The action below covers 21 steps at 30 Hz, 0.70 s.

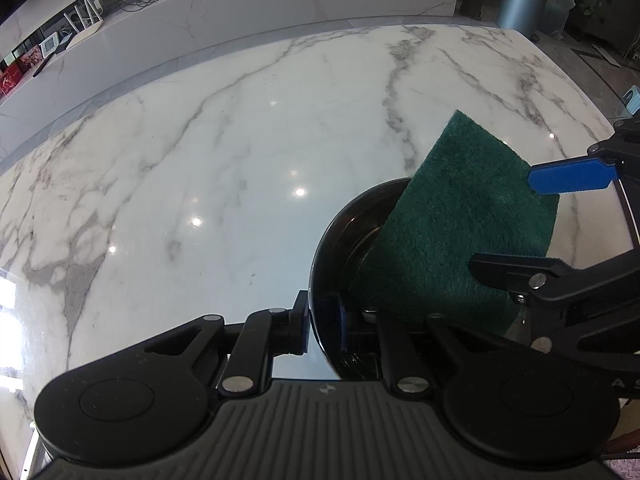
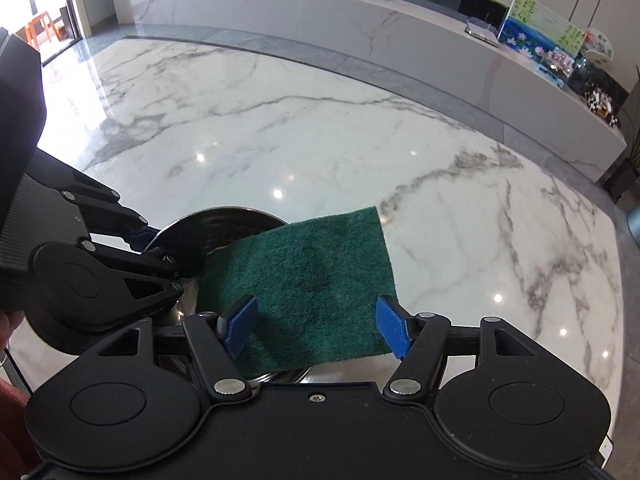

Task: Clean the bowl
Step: 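Press the pad into the bowl and wipe with the right gripper while the left tool holds the rim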

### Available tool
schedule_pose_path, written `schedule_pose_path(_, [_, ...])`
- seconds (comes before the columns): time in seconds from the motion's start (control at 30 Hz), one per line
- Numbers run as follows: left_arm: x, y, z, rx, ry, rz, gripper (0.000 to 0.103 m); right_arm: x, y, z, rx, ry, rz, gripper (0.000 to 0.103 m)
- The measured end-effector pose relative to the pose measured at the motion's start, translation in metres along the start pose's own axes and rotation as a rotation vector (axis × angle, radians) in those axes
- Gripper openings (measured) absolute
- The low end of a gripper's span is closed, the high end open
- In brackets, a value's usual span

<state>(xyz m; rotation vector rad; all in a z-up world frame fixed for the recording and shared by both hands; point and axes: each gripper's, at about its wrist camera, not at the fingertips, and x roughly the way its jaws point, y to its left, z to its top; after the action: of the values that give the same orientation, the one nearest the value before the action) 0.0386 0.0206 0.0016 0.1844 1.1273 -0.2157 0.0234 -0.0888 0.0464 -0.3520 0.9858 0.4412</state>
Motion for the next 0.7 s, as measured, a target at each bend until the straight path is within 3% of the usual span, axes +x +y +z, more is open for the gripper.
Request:
schedule_pose_path(0.37, [0.000, 0.002, 0.000, -0.003, 0.002, -0.003, 0.012, 0.014, 0.000, 0.001, -0.006, 0.005, -0.006, 0.062])
schedule_pose_path(0.7, [0.001, 0.003, 0.000, 0.000, 0.006, -0.001, 0.013, 0.023, -0.003, 0.001, 0.032, 0.026, 0.032, 0.031])
